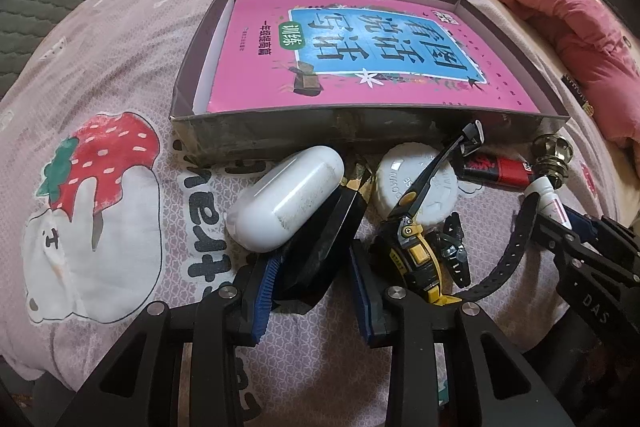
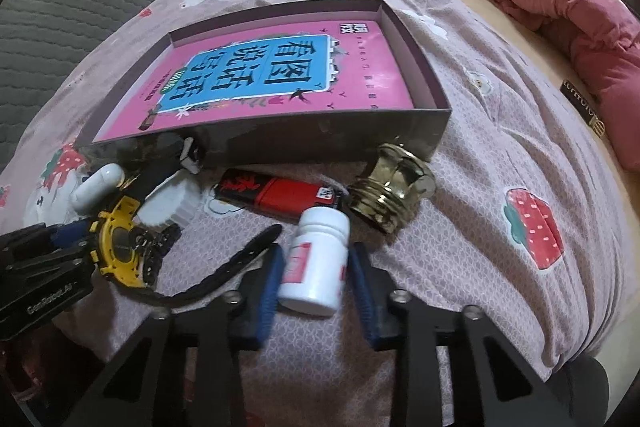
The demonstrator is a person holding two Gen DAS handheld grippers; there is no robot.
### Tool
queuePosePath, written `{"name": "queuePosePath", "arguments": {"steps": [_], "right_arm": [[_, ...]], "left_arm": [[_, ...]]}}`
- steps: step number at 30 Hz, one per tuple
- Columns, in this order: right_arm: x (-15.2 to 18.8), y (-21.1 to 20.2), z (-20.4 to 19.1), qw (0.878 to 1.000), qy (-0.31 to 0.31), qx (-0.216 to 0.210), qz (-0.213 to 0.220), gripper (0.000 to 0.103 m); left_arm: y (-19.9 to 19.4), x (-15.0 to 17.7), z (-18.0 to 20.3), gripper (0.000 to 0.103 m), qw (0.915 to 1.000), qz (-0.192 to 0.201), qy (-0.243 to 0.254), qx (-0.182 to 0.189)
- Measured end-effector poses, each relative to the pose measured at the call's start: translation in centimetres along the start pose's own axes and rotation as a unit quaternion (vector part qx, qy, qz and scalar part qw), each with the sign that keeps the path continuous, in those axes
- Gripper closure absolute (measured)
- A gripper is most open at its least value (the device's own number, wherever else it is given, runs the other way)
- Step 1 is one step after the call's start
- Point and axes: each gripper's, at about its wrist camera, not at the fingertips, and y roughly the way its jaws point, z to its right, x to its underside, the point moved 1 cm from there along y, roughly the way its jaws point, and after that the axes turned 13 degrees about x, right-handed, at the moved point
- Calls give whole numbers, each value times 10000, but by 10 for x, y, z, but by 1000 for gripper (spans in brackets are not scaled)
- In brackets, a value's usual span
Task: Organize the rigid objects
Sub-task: 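Move left tool onto the black object while right tool closes on white pill bottle, then close left tool on the black object and lift while right lifts the bottle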
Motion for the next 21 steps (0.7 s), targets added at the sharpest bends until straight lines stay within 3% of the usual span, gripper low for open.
{"name": "queuePosePath", "arguments": {"steps": [7,21], "right_arm": [[2,-7,11,9997,126,-182,109,76],[0,-25,21,9983,181,-319,447,76]], "left_arm": [[0,1,4,71,10000,15,16,-3],[-32,5,-2,80,9940,329,-463,934]]}}
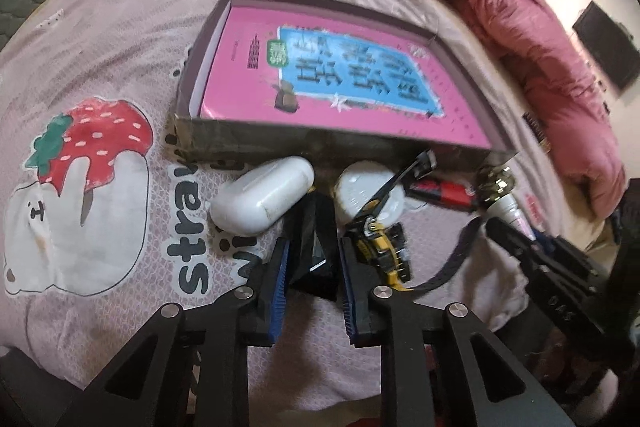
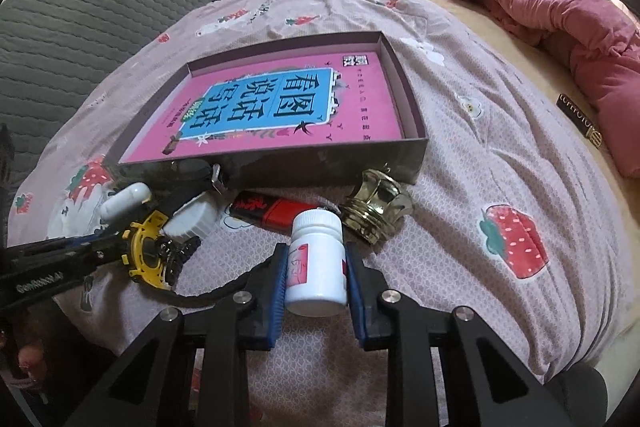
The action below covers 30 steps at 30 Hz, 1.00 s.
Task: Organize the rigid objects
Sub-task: 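Close left tool on the black object and lift while right lifts the bottle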
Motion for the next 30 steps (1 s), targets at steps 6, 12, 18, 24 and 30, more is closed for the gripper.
{"name": "queuePosePath", "arguments": {"steps": [6,12,18,24,30], "right_arm": [[-1,-2,2,10000,23,-4,11,76],[0,0,2,10000,62,6,-28,76],[0,3,1,10000,53,29,-61,76],[1,1,0,10000,35,21,-17,76],[0,-3,1,10000,54,-11,60,76]], "left_arm": [[11,-2,-6,80,9997,-239,-102,2],[19,-7,-5,79,9994,-339,-29,-78],[25,-12,-3,77,9988,-423,-39,-259],[34,-18,-3,76,9985,-379,-12,-391],[18,-15,-2,81,9998,-168,-11,-144]]}}
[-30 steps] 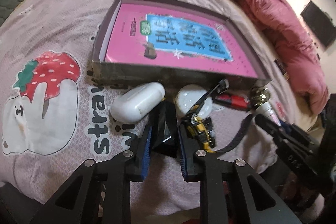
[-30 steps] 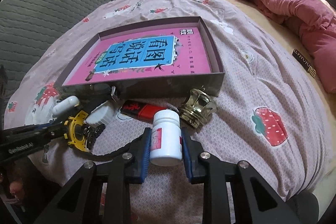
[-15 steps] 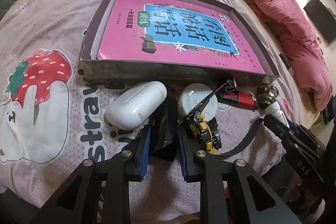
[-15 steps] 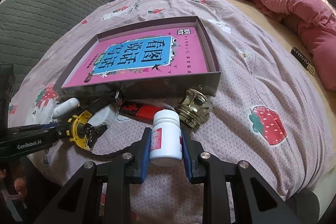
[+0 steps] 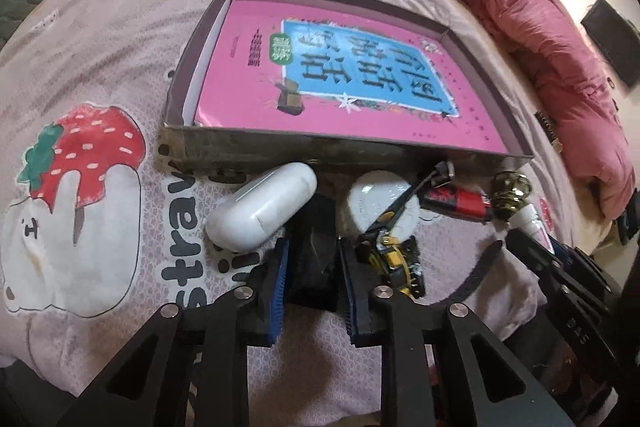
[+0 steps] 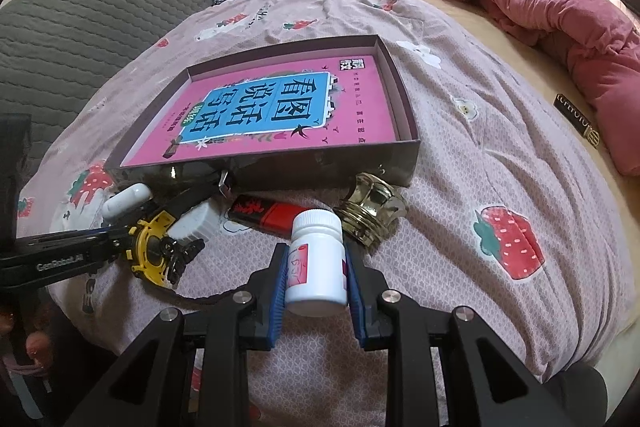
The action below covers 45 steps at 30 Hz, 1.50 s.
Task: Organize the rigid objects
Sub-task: 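Close left tool on the black object and lift while right lifts the bottle, then carry the black object with left tool over the tray while right carries bottle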
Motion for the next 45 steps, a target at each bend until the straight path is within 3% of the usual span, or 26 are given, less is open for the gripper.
{"name": "queuePosePath", "arguments": {"steps": [16,33,45], "right_arm": [[-9,-25,6,9978,150,-359,541,76],[-33,-61,3,9887,-100,-298,1464,76],[-57,-65,7,9851,-39,-201,1705,76]], "left_arm": [[-47,-1,22,81,9965,626,38,560],[-70,-19,29,81,9910,1258,332,322],[-74,-34,31,81,9884,1458,382,199]]}}
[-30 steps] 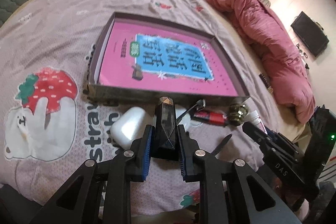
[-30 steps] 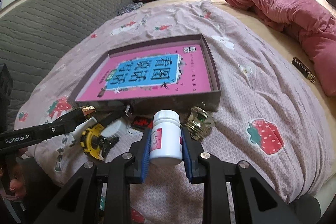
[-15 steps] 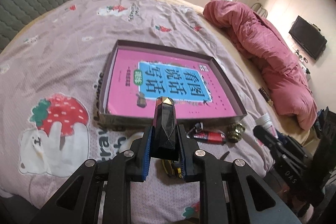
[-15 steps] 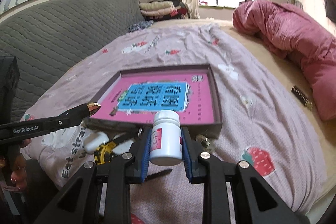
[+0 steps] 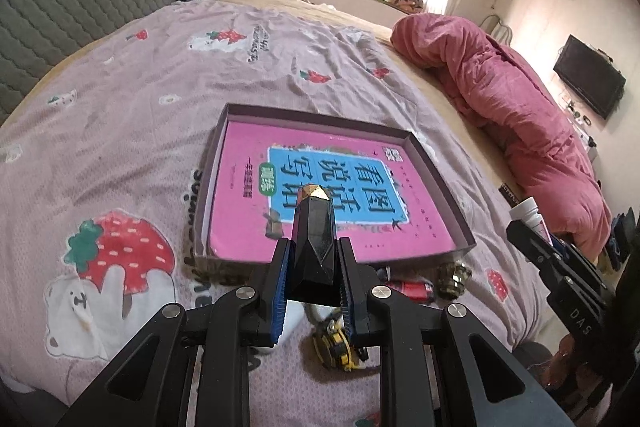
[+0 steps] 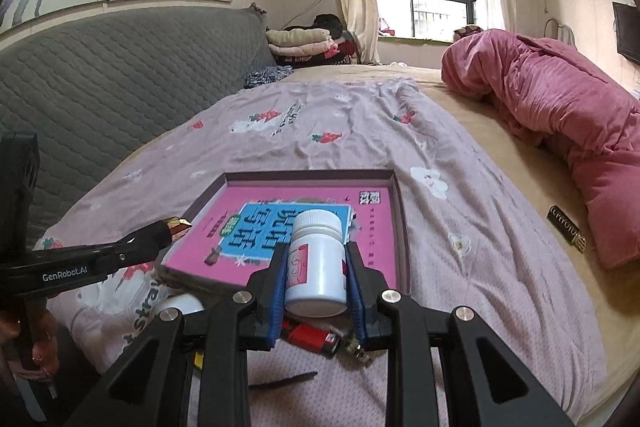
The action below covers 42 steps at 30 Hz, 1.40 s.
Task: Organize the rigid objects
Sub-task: 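Carry the black object with left tool over the tray while right carries bottle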
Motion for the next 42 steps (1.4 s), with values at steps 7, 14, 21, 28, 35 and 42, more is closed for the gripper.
{"name": "queuePosePath", "arguments": {"steps": [7,14,21,28,35,42], "right_arm": [[-14,12,8,9999,94,62,-57,76],[-19,23,6,9999,65,90,-97,76],[-19,37,9,9995,114,161,-262,76],[-14,50,10,9988,154,203,-418,76],[-11,62,9,9981,79,266,-548,76],[-8,75,14,9967,137,376,-709,76]], "left_arm": [[-1,-17,0,81,9998,183,15,-47],[8,-26,-7,81,9997,196,-78,-111],[25,-24,-17,81,9998,88,-113,-170],[41,-26,-29,81,9994,23,-251,-257],[61,-28,-36,81,9990,-90,-266,-347],[74,-23,-46,81,9982,-196,-377,-417]]}}
